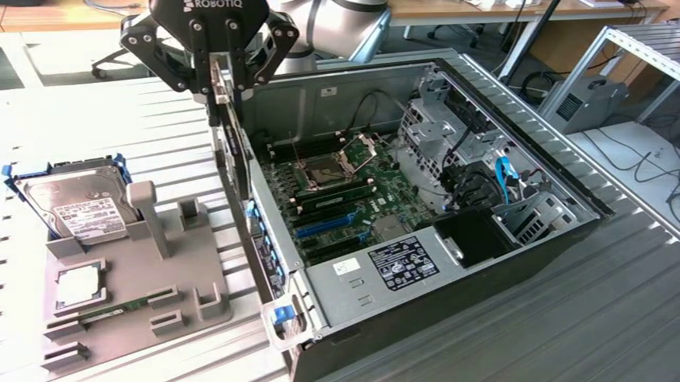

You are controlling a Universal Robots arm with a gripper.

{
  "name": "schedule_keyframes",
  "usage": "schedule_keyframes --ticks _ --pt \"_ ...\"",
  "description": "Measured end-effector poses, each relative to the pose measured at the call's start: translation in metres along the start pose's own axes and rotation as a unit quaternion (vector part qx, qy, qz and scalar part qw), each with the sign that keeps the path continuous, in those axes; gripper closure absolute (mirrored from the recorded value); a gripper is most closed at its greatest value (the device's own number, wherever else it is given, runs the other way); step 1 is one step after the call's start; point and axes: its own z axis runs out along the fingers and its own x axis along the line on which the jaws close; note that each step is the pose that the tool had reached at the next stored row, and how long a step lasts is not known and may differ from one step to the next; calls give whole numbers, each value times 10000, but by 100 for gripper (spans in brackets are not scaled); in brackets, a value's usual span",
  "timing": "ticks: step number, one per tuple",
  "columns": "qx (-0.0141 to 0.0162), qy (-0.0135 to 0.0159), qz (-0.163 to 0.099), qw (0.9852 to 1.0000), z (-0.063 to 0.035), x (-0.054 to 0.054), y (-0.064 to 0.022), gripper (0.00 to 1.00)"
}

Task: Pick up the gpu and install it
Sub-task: 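Pick up the gpu and move the gpu toward the slot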

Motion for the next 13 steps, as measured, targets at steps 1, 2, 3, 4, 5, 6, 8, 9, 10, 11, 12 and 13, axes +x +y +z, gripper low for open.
schedule_keyframes --ticks 1,2,3,4,5,6,8,9,10,11,12,13 --pt "2 1 0 10000 0 -12 1 73" --pt "3 3 0 10000 1 -23 2 73" --pt "5 4 -1 10000 1 -35 3 73" --pt "7 5 -1 10000 1 -46 3 73" --pt "9 7 -1 10000 1 -62 4 73" --pt "11 8 0 10000 1 -73 5 73" --pt "14 11 0 10000 2 -95 7 73" --pt "16 12 -1 10000 2 -107 8 73" --pt "18 14 -1 10000 3 -118 9 73" --pt "20 15 -1 10000 3 -131 10 73" --pt "21 17 -1 10000 3 -144 11 73" --pt "23 19 -1 10000 3 -157 12 73"
